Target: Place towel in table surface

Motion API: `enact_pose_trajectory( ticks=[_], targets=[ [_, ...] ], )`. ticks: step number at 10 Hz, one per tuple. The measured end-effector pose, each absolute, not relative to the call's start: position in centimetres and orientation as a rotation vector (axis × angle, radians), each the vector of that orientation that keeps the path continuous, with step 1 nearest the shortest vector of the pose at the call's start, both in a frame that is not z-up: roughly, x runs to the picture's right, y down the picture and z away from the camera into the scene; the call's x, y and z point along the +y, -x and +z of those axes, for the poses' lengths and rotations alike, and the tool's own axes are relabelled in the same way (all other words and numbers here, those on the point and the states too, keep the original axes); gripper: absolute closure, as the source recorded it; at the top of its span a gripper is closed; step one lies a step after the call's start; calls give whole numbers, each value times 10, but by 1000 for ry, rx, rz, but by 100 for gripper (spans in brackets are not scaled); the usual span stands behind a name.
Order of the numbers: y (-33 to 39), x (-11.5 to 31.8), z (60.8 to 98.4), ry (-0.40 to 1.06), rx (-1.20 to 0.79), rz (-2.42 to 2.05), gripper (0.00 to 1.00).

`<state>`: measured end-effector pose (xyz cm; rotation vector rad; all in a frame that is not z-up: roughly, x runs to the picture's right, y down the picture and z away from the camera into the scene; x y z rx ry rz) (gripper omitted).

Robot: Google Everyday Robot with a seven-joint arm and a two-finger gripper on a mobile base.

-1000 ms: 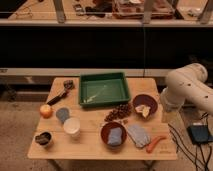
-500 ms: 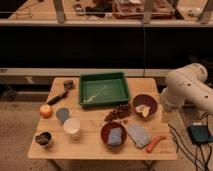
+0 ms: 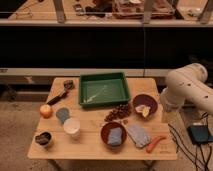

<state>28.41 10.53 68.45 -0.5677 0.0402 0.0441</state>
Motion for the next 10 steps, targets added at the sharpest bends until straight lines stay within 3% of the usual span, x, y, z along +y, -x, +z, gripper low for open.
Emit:
enact_pose_trajectory(
  ticks=[10],
  targets=[
    [-283,108,688,584,14,49,35]
  ],
)
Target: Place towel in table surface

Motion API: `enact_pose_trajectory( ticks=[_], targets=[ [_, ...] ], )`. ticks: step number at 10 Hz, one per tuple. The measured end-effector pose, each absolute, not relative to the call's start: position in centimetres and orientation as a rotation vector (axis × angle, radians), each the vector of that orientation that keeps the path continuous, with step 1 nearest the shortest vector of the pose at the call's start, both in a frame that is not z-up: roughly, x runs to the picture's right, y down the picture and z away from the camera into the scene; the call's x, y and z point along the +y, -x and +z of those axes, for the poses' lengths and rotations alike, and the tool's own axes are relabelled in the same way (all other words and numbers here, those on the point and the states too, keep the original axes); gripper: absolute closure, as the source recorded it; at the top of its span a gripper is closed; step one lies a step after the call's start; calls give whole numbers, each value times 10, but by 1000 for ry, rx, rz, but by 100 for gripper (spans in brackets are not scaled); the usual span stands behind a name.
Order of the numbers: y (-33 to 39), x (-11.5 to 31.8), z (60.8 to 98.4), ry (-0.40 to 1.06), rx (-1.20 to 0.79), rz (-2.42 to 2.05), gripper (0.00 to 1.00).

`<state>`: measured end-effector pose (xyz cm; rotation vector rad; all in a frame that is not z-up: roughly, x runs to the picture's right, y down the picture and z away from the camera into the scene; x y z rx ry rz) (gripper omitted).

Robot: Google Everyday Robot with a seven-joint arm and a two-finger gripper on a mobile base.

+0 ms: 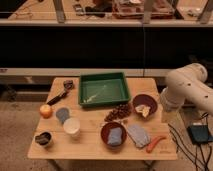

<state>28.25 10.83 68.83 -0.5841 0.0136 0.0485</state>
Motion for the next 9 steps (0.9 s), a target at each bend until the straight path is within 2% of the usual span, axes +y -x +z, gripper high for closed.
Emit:
enact_pose_trajectory(
  ticks=[6,9],
  targets=[
    [-253,167,744,640,-138,19,35],
    [-236,182,759,654,-188,-8,35]
  ],
)
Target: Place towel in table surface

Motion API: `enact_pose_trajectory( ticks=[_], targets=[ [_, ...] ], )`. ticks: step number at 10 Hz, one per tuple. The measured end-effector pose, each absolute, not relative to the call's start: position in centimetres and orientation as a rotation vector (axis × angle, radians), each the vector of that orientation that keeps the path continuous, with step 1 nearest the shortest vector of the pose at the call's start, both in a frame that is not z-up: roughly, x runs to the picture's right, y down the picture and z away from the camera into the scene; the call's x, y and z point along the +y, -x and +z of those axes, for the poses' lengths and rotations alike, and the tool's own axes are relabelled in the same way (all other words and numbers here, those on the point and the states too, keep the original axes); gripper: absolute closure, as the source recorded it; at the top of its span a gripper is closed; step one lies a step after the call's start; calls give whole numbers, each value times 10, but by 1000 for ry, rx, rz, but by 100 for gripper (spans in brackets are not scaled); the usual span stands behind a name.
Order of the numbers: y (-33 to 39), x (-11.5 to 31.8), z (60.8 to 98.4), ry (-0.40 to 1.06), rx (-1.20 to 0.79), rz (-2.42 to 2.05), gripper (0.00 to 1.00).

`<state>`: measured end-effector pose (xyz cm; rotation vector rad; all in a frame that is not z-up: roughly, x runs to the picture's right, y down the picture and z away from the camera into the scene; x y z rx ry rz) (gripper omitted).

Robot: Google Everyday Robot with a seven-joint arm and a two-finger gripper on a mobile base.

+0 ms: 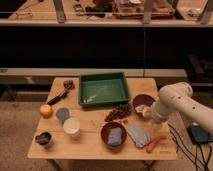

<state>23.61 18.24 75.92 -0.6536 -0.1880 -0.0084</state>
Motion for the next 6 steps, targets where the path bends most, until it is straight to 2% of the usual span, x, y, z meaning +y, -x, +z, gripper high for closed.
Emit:
enact_pose_trajectory(
  ticks=[6],
  targets=[
    [-210,201,789,693,-220,-24,35]
  ],
)
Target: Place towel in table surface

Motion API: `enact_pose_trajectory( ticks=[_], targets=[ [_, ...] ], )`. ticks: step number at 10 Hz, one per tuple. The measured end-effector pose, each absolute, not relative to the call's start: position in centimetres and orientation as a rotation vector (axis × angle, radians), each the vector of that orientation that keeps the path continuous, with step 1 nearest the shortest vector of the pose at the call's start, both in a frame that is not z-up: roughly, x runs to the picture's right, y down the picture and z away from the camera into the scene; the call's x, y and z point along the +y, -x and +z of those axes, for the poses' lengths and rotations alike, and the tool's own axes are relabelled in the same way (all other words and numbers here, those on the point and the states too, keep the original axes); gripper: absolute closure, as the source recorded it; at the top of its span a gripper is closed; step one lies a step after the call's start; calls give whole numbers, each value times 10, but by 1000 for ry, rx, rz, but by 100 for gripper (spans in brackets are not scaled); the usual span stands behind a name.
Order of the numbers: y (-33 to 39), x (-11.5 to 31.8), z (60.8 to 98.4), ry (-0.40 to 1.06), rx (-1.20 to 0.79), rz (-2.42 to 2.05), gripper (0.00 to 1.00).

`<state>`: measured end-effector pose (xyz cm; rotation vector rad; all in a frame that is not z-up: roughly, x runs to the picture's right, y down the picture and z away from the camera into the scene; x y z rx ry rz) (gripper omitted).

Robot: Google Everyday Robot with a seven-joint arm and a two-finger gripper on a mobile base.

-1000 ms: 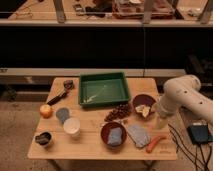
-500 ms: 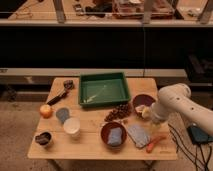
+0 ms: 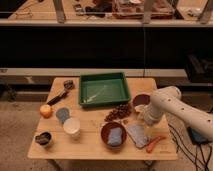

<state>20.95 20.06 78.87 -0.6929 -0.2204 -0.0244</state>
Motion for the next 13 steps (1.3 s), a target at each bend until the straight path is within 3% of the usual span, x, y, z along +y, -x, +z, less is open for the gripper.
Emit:
enact_pose_trajectory(
  ticks=[7,13],
  targets=[
    [-219,224,822,743,-163,3,35],
    [-226,242,825,751,-169,10,36]
  ],
)
